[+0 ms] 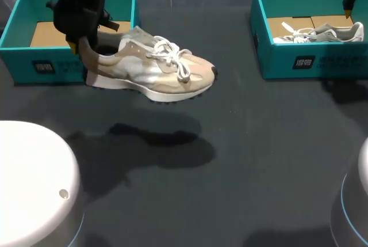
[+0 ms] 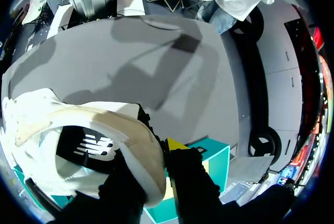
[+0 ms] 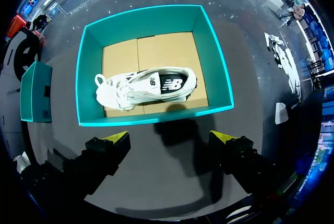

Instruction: Take the shoe out of the shoebox, open the shoe tongue, remove and reinsert the insole, then place the shoe into the shoebox

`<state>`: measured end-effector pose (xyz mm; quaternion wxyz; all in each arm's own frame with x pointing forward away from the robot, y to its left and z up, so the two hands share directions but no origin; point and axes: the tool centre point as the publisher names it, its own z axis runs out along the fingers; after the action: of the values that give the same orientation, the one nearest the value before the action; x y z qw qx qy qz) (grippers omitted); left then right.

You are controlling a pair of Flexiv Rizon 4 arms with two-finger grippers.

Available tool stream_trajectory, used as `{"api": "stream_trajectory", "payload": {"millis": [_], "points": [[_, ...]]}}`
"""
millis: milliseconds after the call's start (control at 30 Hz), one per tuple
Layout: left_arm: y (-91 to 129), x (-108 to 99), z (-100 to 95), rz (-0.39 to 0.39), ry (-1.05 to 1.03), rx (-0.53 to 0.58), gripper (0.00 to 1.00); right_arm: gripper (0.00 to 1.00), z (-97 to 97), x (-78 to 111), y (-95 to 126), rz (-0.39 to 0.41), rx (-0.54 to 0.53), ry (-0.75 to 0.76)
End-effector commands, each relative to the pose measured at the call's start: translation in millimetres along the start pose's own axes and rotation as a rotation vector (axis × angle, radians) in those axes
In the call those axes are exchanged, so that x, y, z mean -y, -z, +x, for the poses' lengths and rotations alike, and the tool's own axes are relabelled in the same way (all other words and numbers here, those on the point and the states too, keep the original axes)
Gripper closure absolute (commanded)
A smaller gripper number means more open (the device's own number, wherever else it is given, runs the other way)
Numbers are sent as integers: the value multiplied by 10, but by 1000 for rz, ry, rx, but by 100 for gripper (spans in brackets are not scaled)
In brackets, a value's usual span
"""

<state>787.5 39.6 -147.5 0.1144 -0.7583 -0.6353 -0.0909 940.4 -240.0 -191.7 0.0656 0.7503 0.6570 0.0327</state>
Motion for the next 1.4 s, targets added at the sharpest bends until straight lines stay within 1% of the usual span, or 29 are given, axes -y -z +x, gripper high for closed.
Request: {"api": "stream_trajectory", "payload": {"millis": [33, 333, 533, 600, 1000, 1100, 1200, 1400], "points": [[-17, 179, -141, -170, -1, -8, 100, 0, -2, 10, 3, -1, 0, 0], [-93, 347, -479, -144, -21, -28, 100, 0, -2, 10, 3, -1, 0, 0], [-151, 369, -651, -139, -6, -35, 100, 0, -2, 10, 3, -1, 0, 0], [-160, 348, -705, -124, 10, -35, 100, 0, -2, 10, 3, -1, 0, 0], [-160, 348, -705, -124, 10, -35, 100, 0, -2, 10, 3, -1, 0, 0], [-310, 253, -815, -59, 48, -55, 100, 0, -2, 10, 3, -1, 0, 0], [-414, 242, -985, -17, 54, -57, 100, 0, -2, 10, 3, -1, 0, 0], [-537, 212, -1323, -13, 63, -37, 100, 0, -2, 10, 3, -1, 0, 0]]}}
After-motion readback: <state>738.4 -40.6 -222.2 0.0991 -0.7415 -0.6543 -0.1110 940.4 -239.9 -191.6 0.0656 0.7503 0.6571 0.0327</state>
